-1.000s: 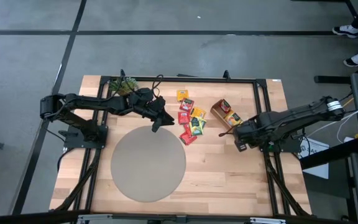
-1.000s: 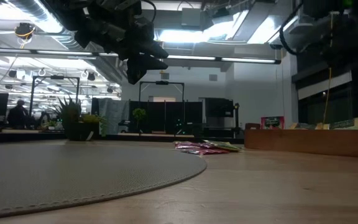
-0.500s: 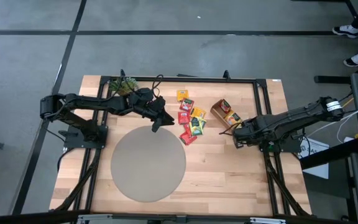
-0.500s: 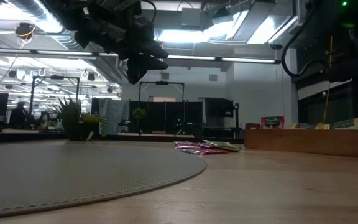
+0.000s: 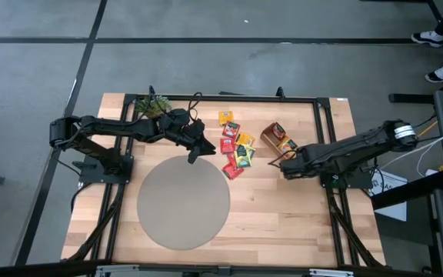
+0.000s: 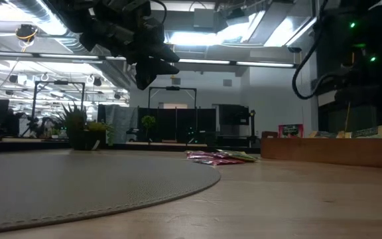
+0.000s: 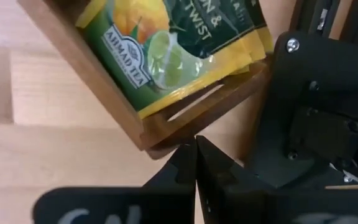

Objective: Pick & Place Tea
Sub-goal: Put the yellow tea bag into the bottom section of the wooden organizer

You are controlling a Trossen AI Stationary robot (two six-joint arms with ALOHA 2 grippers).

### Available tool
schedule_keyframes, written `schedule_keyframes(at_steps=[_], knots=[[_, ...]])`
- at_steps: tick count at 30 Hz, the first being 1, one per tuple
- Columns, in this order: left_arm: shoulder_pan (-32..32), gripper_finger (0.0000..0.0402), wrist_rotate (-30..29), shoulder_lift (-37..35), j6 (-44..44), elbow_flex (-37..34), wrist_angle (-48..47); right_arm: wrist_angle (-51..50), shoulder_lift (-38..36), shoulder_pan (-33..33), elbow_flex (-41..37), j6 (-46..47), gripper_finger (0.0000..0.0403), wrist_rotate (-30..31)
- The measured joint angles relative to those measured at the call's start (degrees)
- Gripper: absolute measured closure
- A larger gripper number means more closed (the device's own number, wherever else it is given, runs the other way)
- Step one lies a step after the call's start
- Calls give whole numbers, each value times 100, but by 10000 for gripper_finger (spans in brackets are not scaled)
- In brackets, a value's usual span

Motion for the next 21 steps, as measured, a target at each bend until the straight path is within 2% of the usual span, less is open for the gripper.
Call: schedule_keyframes(at_steps=[7,16,21], knots=[[0,277,2,1,45,0,-4,351,348,-258,0,-14,400,147],[-1,277,11,0,105,0,-21,508,395,-967,0,-50,397,1110],[-1,277,13,0,107,0,-26,952,395,-1512,0,-509,396,1640]])
